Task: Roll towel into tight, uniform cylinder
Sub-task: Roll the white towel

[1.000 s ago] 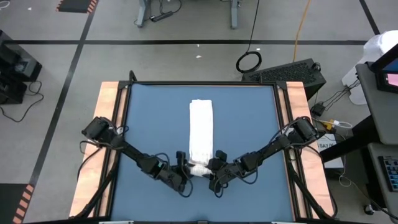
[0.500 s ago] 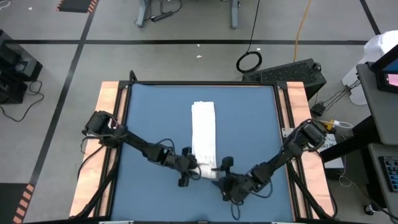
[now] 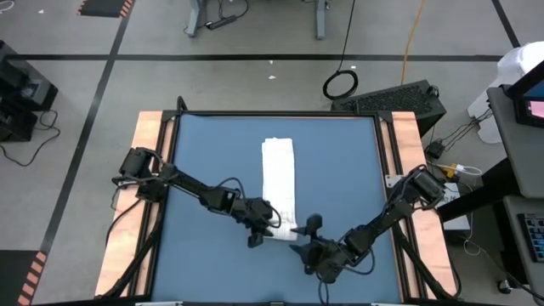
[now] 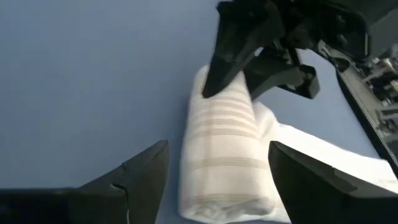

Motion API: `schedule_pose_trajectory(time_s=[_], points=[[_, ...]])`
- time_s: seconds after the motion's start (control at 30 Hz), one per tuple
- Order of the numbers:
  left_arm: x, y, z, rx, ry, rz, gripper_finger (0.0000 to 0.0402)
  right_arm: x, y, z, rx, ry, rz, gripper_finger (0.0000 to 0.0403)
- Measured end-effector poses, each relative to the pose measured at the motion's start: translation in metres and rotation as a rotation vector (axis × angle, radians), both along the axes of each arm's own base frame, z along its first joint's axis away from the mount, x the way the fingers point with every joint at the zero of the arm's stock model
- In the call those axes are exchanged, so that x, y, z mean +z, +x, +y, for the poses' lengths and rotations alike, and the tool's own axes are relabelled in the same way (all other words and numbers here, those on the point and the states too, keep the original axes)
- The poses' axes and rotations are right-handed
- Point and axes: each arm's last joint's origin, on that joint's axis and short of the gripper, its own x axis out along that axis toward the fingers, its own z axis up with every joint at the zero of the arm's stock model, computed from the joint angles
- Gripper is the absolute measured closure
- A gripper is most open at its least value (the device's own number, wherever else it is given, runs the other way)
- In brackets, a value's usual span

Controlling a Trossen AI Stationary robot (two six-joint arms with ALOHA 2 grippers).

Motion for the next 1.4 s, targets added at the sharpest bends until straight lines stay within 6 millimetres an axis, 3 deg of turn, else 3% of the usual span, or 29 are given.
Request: schedule_pose_trajectory(time_s=[0.2, 0.53, 0.73, 0.9, 1.1, 1.27, 1.4], points=[[0.0, 0.0, 0.001, 0.011, -0.012, 0.006, 0.0275, -0.004, 0.01, -0.017, -0.037, 0.134, 0.054, 0.014], [0.0, 0.0, 0.0, 0.008, 0.0, -0.005, 0.0268, -0.006, 0.016, -0.031, -0.12, 0.309, 0.097, 0.0188], [0.005, 0.001, -0.005, 0.046, 0.082, -0.069, 0.0227, -0.008, 0.017, -0.035, -0.125, 0.369, 0.142, 0.0176], [0.022, -0.005, -0.013, 0.064, 0.219, -0.148, 0.0178, -0.011, 0.016, -0.038, -0.149, 0.421, 0.178, 0.0169], [0.05, -0.018, -0.037, 0.046, 0.442, -0.297, 0.0139, -0.012, 0.019, -0.044, -0.185, 0.466, 0.185, 0.0182], [0.049, -0.028, -0.062, -0.019, 0.565, -0.341, 0.0132, -0.012, 0.023, -0.051, -0.206, 0.529, 0.207, 0.019], [0.037, -0.034, -0.079, -0.089, 0.644, -0.334, 0.0131, -0.012, 0.025, -0.056, -0.214, 0.549, 0.216, 0.019]])
